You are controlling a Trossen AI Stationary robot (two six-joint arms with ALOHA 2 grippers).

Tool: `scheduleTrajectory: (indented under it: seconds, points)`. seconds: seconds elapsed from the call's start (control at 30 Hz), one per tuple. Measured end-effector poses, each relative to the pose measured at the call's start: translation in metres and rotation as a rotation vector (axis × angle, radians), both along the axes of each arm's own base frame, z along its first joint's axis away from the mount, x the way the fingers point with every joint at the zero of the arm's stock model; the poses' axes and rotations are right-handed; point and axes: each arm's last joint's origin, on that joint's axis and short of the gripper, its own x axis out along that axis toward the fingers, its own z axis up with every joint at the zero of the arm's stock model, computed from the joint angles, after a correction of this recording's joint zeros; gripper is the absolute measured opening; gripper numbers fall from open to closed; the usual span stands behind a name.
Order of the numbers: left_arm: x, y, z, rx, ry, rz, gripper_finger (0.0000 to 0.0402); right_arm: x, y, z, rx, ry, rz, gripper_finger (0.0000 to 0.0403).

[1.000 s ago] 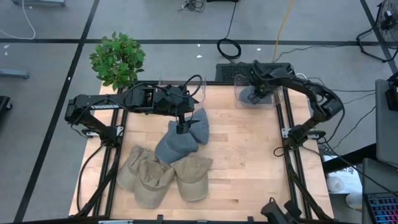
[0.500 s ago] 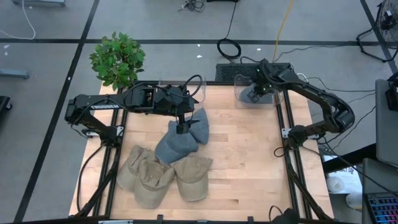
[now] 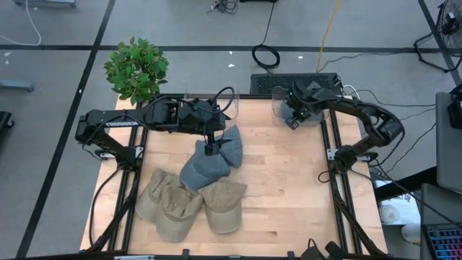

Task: Pick & Place hat
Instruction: Put the left blue cap into the right transparent bin

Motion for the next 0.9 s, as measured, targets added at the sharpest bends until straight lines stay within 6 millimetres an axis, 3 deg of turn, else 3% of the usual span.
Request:
scheduleTrajectory:
  seconds: [0.23, 0.53, 0.9]
  points:
    - [0.0, 0.0, 0.0, 0.003, 0.001, -0.002, 0.0365, -0.001, 0.004, 0.013, -0.039, -0.038, 0.005, 0.0]
    - [0.0, 0.0, 0.0, 0.002, 0.0, -0.001, 0.0365, 0.001, -0.006, 0.045, -0.281, -0.212, 0.026, 0.0]
    - [0.0, 0.0, 0.0, 0.0, 0.0, 0.0, 0.0365, -0.004, -0.036, -0.001, -0.148, -0.089, -0.038, 0.0]
